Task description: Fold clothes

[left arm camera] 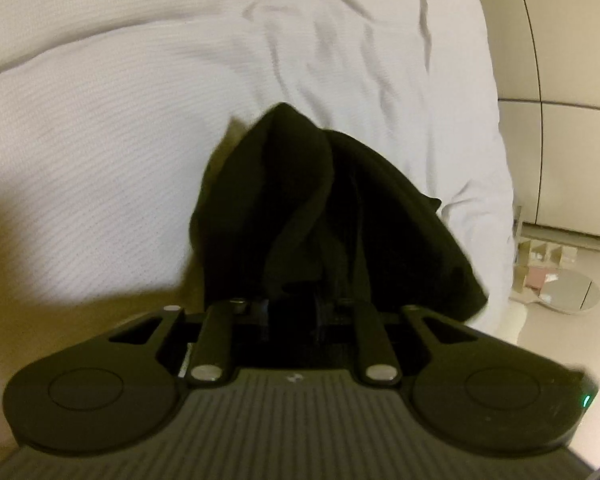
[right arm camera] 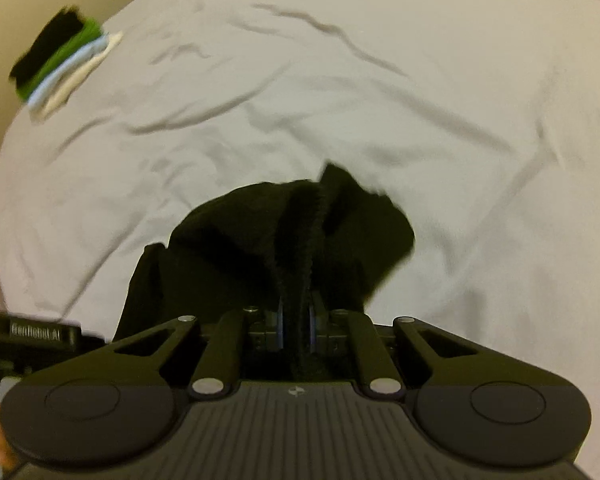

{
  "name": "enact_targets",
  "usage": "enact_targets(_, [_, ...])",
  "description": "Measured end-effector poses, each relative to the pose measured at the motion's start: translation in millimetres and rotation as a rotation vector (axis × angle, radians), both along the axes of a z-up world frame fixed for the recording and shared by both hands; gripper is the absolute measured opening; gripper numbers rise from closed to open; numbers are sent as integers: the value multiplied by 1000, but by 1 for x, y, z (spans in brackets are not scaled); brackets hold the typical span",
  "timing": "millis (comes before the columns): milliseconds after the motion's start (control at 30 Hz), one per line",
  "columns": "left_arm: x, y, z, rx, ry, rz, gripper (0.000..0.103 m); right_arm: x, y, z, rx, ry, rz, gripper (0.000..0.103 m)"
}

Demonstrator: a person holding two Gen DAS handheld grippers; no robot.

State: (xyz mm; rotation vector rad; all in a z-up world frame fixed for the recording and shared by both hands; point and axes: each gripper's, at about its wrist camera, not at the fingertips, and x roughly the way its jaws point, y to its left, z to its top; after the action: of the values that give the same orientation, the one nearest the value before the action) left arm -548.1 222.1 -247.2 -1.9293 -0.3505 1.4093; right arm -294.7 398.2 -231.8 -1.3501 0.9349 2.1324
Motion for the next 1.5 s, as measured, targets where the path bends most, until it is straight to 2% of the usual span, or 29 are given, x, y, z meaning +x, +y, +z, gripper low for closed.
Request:
enact_targets(133, [13,11,0,-10,38,-68,12,38,-24,-8,-99,10,-96,10])
enact_targets(200, [25,7,3,-27,94,-107,6,45,-36,-14,-114,-8,-100,10])
enact_targets(300, [32,11,8,-58,197,-176,5,40,-38,-20,-118,-26,-80,13])
enact_targets(333, [33,12,9,-66,220,-193,5,33,-36,-19,-107,-29,-64,27])
enact_targets(367, [34,13,9,-71,231,-197,4,26,-33,-19,-90,-41,-50,46])
enact_targets(400, [35,11,10,-73,237,-199,4,19,-29,-19,-72,-54,-35,50])
enact_targets(433, [37,11,12,-76,246,-203,3,13,-26,-19,-48,-47,-22,41])
enact_targets(467, [38,10,17,-78,260,-205,2,14,-24,-19,-46,-31,-16,17])
enact_targets(567, [39,6,39,-60,324,-199,1,17,-15,-13,-100,17,-42,13])
enact_targets(633, [33,-6,68,-12,366,-181,1,30,-9,2,-158,87,-97,12])
enact_targets(767, [19,-29,128,87,432,-135,1,65,2,39,-323,273,-241,12])
enact_targets(867, [9,-46,170,175,430,-74,1,74,4,71,-402,403,-293,12])
enact_targets(933, [-1,-62,200,247,411,-21,1,77,3,99,-439,496,-311,12])
enact_targets(1067, [-19,-89,263,346,448,64,1,83,-1,157,-474,679,-321,12])
enact_targets(1200, [-24,-127,331,465,548,133,1,90,-1,224,-449,872,-300,12])
enact_targets(1333, [-32,-159,390,595,651,214,1,96,-2,293,-324,1016,-258,13])
enact_targets(1433, [-48,-164,422,612,749,232,1,73,7,331,-256,1007,-251,13])
enact_targets(1500, [-69,-161,438,597,814,260,1,34,18,353,-218,962,-239,13])
